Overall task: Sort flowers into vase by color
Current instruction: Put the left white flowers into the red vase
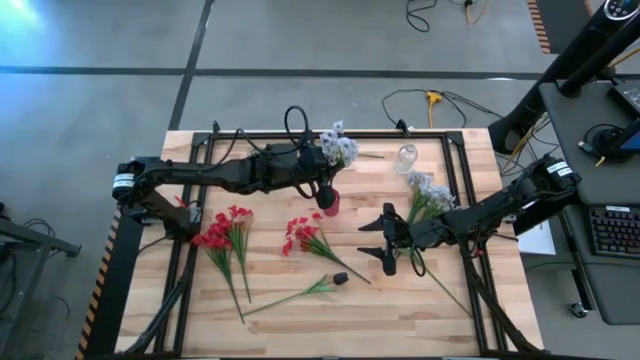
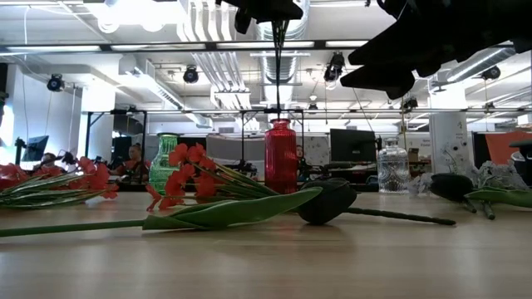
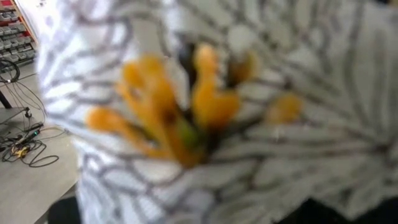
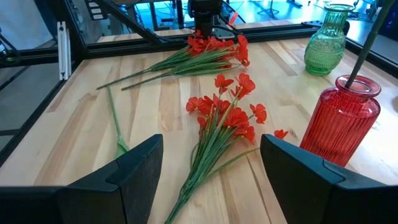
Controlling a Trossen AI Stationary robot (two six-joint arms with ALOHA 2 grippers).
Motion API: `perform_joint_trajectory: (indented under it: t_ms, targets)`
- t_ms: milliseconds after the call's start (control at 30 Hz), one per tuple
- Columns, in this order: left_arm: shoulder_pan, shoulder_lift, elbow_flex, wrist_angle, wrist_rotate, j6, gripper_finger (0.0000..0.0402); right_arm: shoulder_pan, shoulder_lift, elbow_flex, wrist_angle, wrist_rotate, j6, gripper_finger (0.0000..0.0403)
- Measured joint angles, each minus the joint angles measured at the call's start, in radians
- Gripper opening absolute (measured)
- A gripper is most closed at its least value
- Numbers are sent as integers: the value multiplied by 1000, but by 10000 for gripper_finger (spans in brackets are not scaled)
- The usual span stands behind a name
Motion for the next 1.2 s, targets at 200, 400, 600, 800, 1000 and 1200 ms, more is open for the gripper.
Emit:
perform_joint_trajectory:
  t_ms: [200, 400, 600, 800, 1000, 1200]
  targets:
    - [0, 0, -7, 1, 0, 0, 2, 0, 0, 0, 0, 0, -1, 261]
    - [0, 0, -42, 58, 0, -1, 1, 0, 0, 0, 0, 0, 0, 261]
    - [3, 0, -72, 95, 0, 0, 1, 0, 0, 0, 0, 0, 1, 261]
    - [3, 1, -72, 97, 0, 0, 1, 0, 0, 0, 0, 0, 1, 261]
    - [3, 0, -77, 100, 0, 0, 2, 0, 0, 0, 0, 0, 0, 261]
    - [3, 0, -143, 208, 0, 0, 1, 0, 0, 0, 0, 0, -1, 261]
